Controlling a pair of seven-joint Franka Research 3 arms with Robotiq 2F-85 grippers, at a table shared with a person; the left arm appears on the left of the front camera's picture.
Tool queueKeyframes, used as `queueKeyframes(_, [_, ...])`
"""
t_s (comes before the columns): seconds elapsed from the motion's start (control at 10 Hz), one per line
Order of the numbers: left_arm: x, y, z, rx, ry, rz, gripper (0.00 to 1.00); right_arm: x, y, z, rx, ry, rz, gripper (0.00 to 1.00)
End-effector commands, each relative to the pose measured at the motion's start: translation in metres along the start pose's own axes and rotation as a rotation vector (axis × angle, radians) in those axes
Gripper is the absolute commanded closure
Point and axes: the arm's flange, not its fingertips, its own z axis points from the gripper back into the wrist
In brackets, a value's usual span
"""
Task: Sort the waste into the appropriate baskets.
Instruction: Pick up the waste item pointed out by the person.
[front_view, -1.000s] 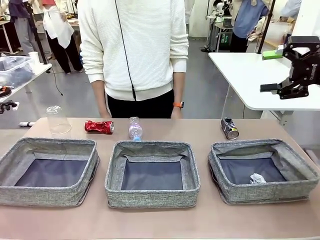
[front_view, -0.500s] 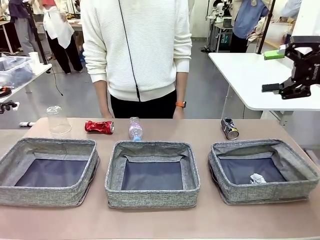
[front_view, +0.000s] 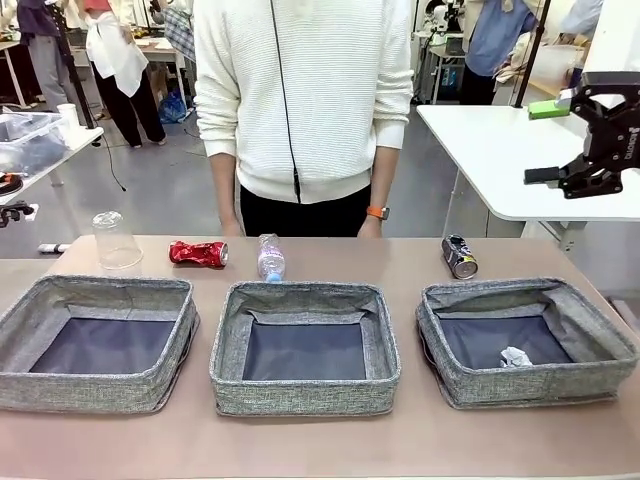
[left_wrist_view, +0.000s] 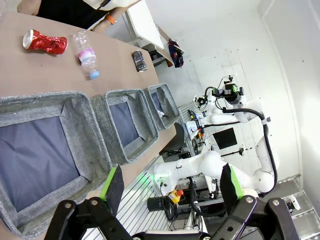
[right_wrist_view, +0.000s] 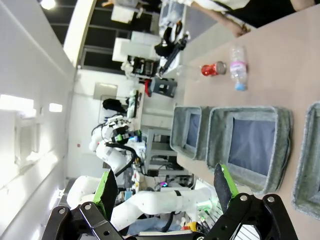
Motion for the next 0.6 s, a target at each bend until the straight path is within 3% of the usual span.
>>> queueKeyframes(0.0, [0.0004, -0.0016, -0.0004, -0.017, -0.009, -0.023, 0.0, 0.0008, 0.0066, 0.0, -0.008, 0.004, -0.021, 0.0])
queueKeyframes(0.5, [0.0004, -0.0016, -0.0004, -0.017, -0.009, -0.023, 0.0, 0.0008, 0.0066, 0.0, -0.008, 0.004, -0.021, 0.0])
